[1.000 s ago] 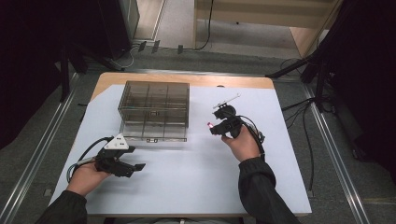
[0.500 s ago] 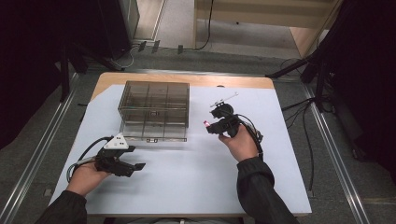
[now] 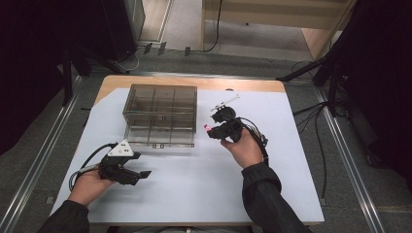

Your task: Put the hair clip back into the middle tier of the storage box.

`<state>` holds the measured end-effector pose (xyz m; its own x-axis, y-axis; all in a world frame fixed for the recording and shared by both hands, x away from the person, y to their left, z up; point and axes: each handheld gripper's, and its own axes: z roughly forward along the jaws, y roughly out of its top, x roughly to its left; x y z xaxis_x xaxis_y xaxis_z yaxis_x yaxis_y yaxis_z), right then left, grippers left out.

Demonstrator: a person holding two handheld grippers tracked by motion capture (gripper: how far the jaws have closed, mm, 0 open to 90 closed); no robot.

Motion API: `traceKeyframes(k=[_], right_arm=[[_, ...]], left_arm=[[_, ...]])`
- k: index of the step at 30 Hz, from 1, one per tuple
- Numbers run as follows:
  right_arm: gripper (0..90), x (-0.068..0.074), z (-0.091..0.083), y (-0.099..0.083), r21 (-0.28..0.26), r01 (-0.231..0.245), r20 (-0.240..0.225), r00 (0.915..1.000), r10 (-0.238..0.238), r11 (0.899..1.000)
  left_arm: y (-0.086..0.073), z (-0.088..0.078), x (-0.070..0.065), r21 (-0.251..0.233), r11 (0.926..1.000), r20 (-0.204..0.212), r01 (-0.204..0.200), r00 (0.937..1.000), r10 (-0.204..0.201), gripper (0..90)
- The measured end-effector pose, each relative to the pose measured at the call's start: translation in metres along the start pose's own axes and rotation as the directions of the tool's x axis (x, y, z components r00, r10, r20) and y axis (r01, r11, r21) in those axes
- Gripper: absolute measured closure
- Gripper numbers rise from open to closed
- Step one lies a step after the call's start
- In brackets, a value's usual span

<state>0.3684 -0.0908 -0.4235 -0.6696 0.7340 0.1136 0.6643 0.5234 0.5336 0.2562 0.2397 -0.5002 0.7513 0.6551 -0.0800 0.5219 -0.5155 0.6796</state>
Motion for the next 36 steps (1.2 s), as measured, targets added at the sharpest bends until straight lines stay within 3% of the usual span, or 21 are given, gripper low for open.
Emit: traceKeyframes(k=[15,24,36], right_arm=[[77.5,0.017,0.004,0.015,-0.022,0.058,-0.023,0.9980,-0.059,0.998],[77.4,0.026,0.009,0.025,-0.037,0.069,-0.040,0.9967,-0.071,0.997],[77.4,0.037,0.015,0.032,-0.035,0.092,-0.046,0.9946,-0.094,0.995]], left_arm=[[-0.008,-0.004,-0.005,0.008,1.0000,-0.012,0.003,0.9999,-0.003,22.6],[-0.014,-0.009,-0.005,0.009,0.9998,-0.022,0.020,0.9996,-0.020,22.5],[-0.013,-0.007,-0.006,0.011,0.9999,-0.024,0.012,0.9996,-0.012,22.5]])
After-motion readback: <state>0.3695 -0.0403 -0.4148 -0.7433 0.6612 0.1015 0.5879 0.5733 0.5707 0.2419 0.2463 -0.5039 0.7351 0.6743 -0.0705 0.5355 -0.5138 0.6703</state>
